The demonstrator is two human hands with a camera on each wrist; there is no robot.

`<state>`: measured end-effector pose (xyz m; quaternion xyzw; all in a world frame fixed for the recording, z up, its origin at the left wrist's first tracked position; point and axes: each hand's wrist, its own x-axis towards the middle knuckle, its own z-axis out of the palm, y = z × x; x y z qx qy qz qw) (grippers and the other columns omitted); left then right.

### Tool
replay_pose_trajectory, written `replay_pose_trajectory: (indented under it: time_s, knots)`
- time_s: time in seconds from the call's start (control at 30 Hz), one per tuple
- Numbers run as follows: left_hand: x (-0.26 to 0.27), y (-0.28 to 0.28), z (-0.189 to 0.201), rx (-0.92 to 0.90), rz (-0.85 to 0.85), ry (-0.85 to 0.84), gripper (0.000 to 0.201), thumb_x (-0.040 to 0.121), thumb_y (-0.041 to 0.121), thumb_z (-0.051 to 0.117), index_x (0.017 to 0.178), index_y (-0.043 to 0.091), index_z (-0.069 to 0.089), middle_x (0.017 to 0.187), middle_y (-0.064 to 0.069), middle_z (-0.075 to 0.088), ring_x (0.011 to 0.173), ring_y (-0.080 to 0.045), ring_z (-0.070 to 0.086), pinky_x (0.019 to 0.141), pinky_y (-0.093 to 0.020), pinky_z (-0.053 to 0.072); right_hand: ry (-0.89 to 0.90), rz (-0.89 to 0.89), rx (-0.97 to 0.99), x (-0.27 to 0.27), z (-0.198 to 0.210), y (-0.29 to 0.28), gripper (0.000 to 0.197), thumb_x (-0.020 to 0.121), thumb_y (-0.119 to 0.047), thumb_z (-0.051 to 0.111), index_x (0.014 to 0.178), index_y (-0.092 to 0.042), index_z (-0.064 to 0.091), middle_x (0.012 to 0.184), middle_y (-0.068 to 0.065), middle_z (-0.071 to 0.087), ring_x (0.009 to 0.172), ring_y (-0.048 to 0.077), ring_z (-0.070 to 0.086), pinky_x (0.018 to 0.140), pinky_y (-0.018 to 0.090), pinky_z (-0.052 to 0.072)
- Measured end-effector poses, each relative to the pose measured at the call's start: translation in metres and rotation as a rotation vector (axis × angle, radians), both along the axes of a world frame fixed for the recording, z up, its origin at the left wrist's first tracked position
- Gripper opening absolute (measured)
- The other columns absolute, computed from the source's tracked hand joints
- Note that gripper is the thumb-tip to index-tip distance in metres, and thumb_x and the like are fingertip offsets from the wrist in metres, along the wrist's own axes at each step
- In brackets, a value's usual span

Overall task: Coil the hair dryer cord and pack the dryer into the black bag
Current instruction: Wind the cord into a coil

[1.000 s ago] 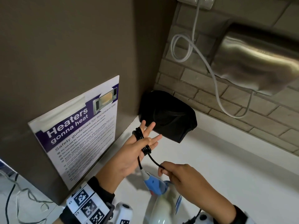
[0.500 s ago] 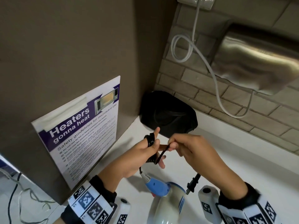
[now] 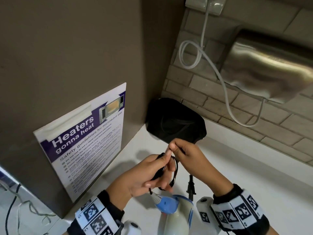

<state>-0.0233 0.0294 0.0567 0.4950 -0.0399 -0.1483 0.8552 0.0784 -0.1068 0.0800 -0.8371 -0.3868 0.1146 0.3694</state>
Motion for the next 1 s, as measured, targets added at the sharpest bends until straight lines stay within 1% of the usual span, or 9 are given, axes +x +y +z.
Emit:
replay_pose_trajectory:
  time_s: [0.03,0.1,0.17,0.27,0.4,0.5,0.63,0.83,1.0]
  knots:
    - [0.001,-0.001,-0.001,-0.005,0.027,0.014,0.044,0.09,0.051,0.046,0.069,0.014,0.057,0.036,-0.001,0.049,0.022,-0.003,0.025,0.056,-0.026,0.053,0.141,0.036,0.039,-0.004,0.002,0.001,0.025,0.1,-0.024,0.043,0.091,-0.014,0.064,0.082,-0.003,0.064,0.074,0.018,0.058,0.072,0.031,0.047]
    - [0.003,-0.001,-0.001,0.022,0.064,0.018,0.045,0.087,0.052,0.051,0.059,0.017,0.051,0.03,0.003,0.039,0.021,-0.004,0.022,0.048,-0.022,0.049,0.366,0.094,0.069,-0.012,0.01,-0.002,0.031,0.101,-0.031,0.038,0.104,-0.018,0.066,0.081,0.004,0.06,0.068,0.016,0.05,0.065,0.027,0.043]
    - [0.004,0.001,-0.002,0.018,0.087,0.013,0.044,0.085,0.05,0.054,0.055,0.018,0.048,0.028,0.007,0.033,0.02,-0.003,0.022,0.044,-0.02,0.044,0.448,0.121,0.027,-0.014,0.016,-0.006,0.038,0.098,-0.04,0.037,0.108,-0.018,0.066,0.072,0.006,0.049,0.06,0.01,0.039,0.057,0.02,0.038]
    - [0.004,0.005,-0.005,-0.02,0.072,0.01,0.049,0.084,0.055,0.055,0.054,0.017,0.045,0.028,0.009,0.03,0.02,-0.002,0.022,0.042,-0.017,0.039,0.493,0.109,-0.016,-0.016,0.02,-0.009,0.048,0.092,-0.048,0.038,0.097,-0.007,0.063,0.064,0.0,0.037,0.057,0.009,0.033,0.056,0.021,0.033]
    - [0.006,0.004,-0.006,-0.004,0.046,-0.038,0.057,0.07,0.068,0.064,0.051,0.018,0.044,0.029,0.009,0.03,0.022,-0.003,0.023,0.043,-0.018,0.039,0.618,0.014,-0.011,-0.024,0.02,-0.003,0.043,0.085,-0.056,0.037,0.086,-0.022,0.064,0.065,-0.003,0.045,0.057,0.007,0.036,0.059,0.018,0.036]
    - [0.005,0.004,-0.005,0.046,0.058,-0.083,0.059,0.067,0.071,0.064,0.05,0.018,0.045,0.03,0.009,0.03,0.023,-0.003,0.023,0.047,-0.02,0.041,0.727,-0.007,-0.014,-0.026,0.017,-0.002,0.057,0.084,-0.061,0.037,0.097,-0.013,0.065,0.082,0.009,0.055,0.062,0.009,0.043,0.06,0.017,0.039]
    - [0.003,0.006,-0.008,0.07,0.074,-0.095,0.059,0.065,0.073,0.062,0.051,0.019,0.046,0.031,0.009,0.031,0.023,-0.004,0.023,0.05,-0.022,0.043,0.825,0.056,0.006,-0.026,0.019,-0.003,0.054,0.093,-0.058,0.031,0.092,-0.016,0.066,0.076,-0.001,0.053,0.056,0.009,0.034,0.055,0.017,0.036]
    - [0.005,0.006,-0.014,-0.02,0.121,-0.033,0.059,0.06,0.075,0.065,0.049,0.019,0.046,0.03,0.01,0.031,0.023,-0.003,0.024,0.048,-0.02,0.042,0.881,0.133,0.054,-0.024,0.018,-0.01,0.045,0.094,-0.04,0.05,0.106,0.003,0.05,0.079,-0.001,0.052,0.051,0.007,0.037,0.049,0.017,0.036]
    - [0.009,0.002,-0.017,-0.096,0.139,0.048,0.06,0.067,0.074,0.055,0.05,0.019,0.04,0.03,0.01,0.028,0.023,-0.005,0.024,0.058,-0.022,0.048,0.892,0.034,0.113,-0.024,0.012,-0.008,0.037,0.093,-0.042,0.045,0.098,-0.007,0.056,0.067,-0.003,0.044,0.048,0.007,0.022,0.043,0.015,0.026]
